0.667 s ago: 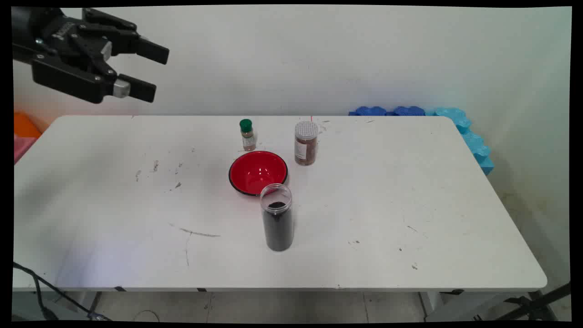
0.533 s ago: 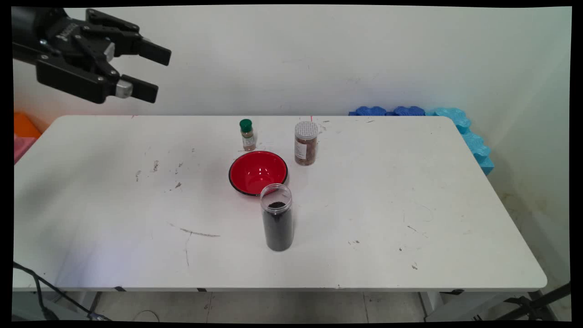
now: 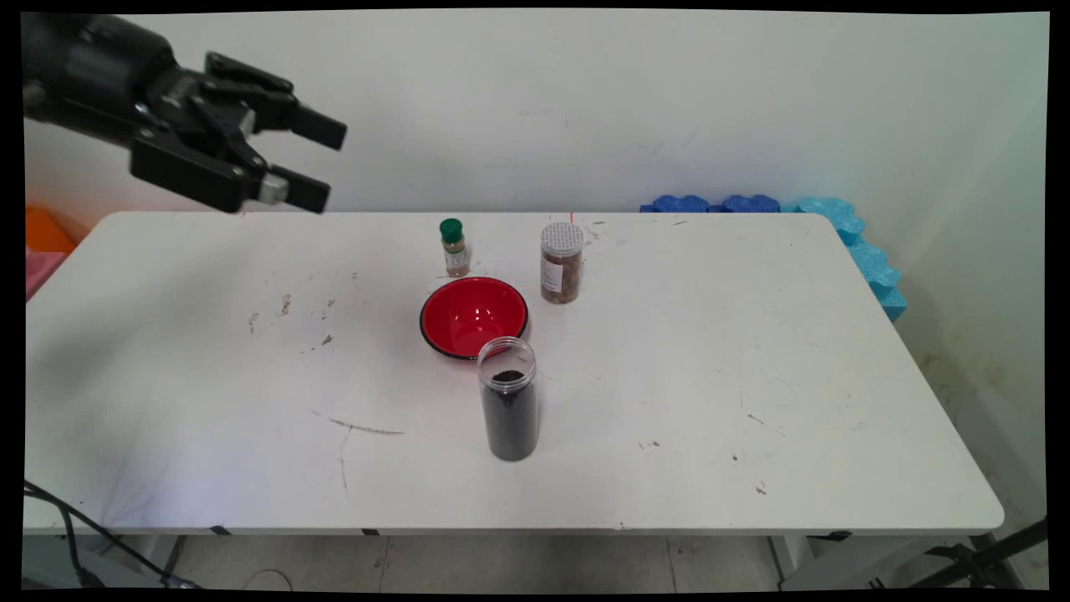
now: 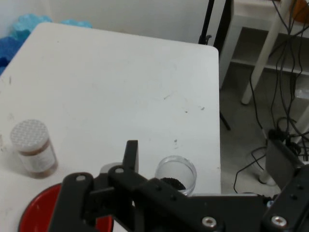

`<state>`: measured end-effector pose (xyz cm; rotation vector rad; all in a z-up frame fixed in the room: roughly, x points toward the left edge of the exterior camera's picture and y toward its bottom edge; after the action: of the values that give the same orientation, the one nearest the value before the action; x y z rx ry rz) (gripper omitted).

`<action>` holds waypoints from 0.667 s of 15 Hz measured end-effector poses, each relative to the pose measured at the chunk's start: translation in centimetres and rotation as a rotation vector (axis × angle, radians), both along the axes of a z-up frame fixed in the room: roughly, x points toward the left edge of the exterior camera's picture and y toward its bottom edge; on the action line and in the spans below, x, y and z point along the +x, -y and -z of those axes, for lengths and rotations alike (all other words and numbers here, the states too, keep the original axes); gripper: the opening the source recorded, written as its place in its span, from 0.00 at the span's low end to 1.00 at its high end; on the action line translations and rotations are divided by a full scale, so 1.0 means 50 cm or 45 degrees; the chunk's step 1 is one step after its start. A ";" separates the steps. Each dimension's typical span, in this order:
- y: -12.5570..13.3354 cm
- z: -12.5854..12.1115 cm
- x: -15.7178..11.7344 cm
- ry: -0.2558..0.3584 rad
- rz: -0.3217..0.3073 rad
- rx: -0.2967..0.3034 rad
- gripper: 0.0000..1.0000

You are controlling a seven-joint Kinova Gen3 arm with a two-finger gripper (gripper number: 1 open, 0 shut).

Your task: Pick up the black seasoning powder from the table

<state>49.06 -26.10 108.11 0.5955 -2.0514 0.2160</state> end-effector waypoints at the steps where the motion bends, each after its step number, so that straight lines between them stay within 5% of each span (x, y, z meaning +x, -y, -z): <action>1: -0.001 0.011 -0.007 0.004 -0.005 0.010 1.00; 10: -0.023 0.160 -0.096 0.074 -0.037 0.068 1.00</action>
<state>44.28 -24.96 100.09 0.6594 -2.1111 0.1984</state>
